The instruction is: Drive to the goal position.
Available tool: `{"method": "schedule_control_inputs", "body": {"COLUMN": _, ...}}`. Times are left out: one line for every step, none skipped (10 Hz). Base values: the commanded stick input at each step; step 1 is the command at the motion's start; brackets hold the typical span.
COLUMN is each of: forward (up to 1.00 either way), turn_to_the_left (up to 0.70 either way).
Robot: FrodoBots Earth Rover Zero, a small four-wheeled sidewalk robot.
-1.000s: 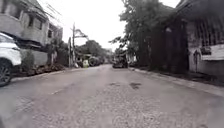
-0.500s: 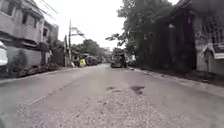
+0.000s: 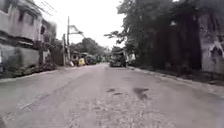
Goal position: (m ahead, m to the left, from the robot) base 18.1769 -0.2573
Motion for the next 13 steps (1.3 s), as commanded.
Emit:
{"method": "schedule_control_inputs", "body": {"forward": 1.00, "turn_to_the_left": 0.00}}
{"method": "schedule_control_inputs", "body": {"forward": 1.00, "turn_to_the_left": 0.00}}
{"method": "schedule_control_inputs", "body": {"forward": 1.00, "turn_to_the_left": 0.00}}
{"method": "schedule_control_inputs", "body": {"forward": 1.00, "turn_to_the_left": 0.00}}
{"method": "schedule_control_inputs", "body": {"forward": 1.00, "turn_to_the_left": 0.00}}
{"method": "schedule_control_inputs", "body": {"forward": 1.00, "turn_to_the_left": 0.00}}
{"method": "schedule_control_inputs", "body": {"forward": 1.00, "turn_to_the_left": 0.00}}
{"method": "schedule_control_inputs", "body": {"forward": 1.00, "turn_to_the_left": 0.00}}
{"method": "schedule_control_inputs", "body": {"forward": 1.00, "turn_to_the_left": 0.00}}
{"method": "schedule_control_inputs", "body": {"forward": 1.00, "turn_to_the_left": 0.00}}
{"method": "schedule_control_inputs", "body": {"forward": 1.00, "turn_to_the_left": 0.00}}
{"method": "schedule_control_inputs", "body": {"forward": 1.00, "turn_to_the_left": 0.00}}
{"method": "schedule_control_inputs", "body": {"forward": 1.00, "turn_to_the_left": 0.00}}
